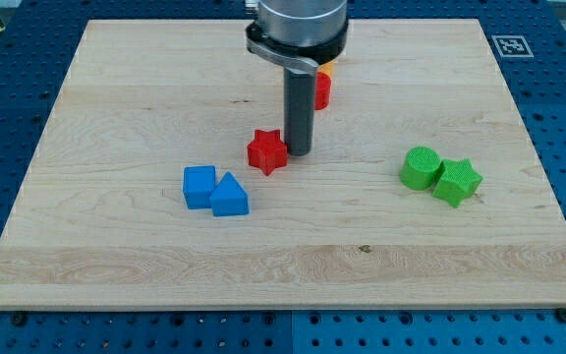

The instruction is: Push red star towards center

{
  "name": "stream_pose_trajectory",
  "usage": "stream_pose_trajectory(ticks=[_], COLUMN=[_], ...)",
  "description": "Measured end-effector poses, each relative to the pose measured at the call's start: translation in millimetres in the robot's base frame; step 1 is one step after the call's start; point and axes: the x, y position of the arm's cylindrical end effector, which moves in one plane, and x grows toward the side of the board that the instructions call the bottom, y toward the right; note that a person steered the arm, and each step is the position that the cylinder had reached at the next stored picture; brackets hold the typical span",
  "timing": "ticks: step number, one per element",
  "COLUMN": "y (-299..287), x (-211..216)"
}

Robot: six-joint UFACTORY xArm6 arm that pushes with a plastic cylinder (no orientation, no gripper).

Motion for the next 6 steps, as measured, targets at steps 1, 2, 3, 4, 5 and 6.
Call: stream_pose_trajectory(ticks=[1, 2, 3, 4, 5, 6], y=[16.3, 7.6, -24.3, -49.2, -55.0, -68.5], x=[23.8, 51.0, 65.6, 55.1, 19.9, -8.4])
